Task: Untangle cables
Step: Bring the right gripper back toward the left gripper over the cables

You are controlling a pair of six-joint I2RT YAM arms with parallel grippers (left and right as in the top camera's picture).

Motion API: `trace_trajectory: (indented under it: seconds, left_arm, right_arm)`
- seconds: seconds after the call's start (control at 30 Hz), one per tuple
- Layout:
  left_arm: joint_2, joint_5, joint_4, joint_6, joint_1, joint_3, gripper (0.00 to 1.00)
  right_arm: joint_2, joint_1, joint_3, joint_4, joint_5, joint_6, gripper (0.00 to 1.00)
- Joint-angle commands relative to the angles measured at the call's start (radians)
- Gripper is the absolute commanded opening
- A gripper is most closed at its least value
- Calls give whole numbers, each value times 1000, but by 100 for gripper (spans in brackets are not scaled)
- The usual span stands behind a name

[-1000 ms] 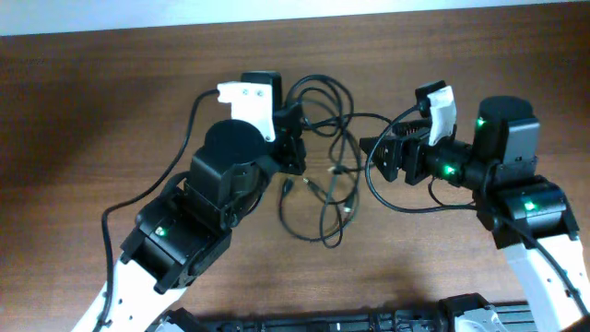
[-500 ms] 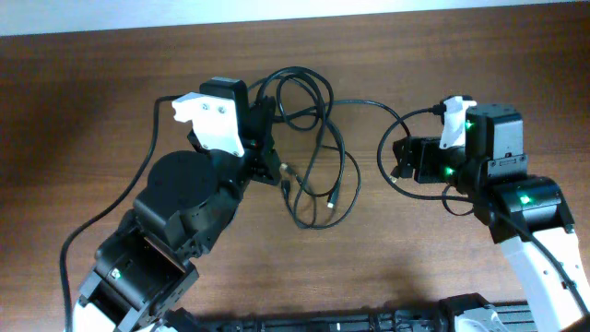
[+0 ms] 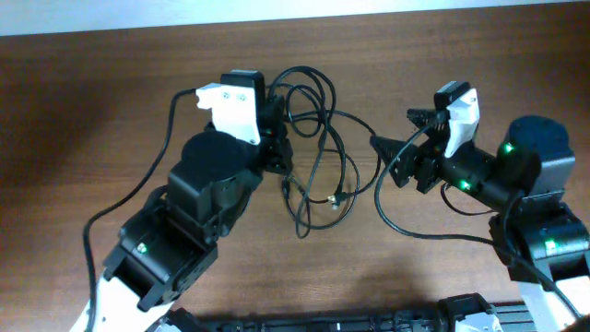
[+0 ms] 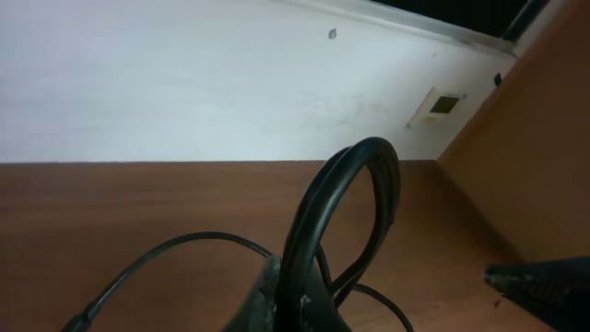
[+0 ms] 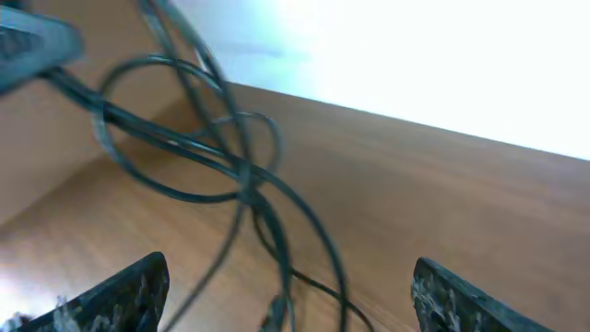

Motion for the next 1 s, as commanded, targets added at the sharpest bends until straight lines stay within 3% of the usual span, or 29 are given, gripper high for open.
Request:
trace_trajectory:
  seconds: [0.0, 0.17, 0.67, 0.77, 0.83, 0.9, 0.93, 0.97]
  left_arm:
    - [4, 5, 21, -97, 3, 23, 0]
    - [4, 118, 55, -118, 3, 23, 0]
    - [6, 374, 183, -148, 3, 23, 0]
    - [6, 386, 185, -148, 3, 23, 0]
    - [6, 385, 188, -147, 3, 23, 0]
    - [7, 385, 197, -147, 3, 23, 0]
    - [8, 385, 197, -147, 3, 23, 0]
    - [9, 385, 195, -147, 3, 23, 0]
  right_arm:
    - [2, -1, 3, 16, -206, -82, 83]
    - [53, -1, 3, 6, -243, -93, 88]
    - [182, -1, 3, 6, -306, -163, 86]
    - [182, -1, 3, 7, -315, -164, 73]
    - [182, -1, 3, 6, -341, -167, 54]
    - [182, -1, 3, 3, -350, -167, 27]
    - [182, -1, 3, 0, -351, -166, 18]
    - [182, -1, 3, -4, -354, -165, 18]
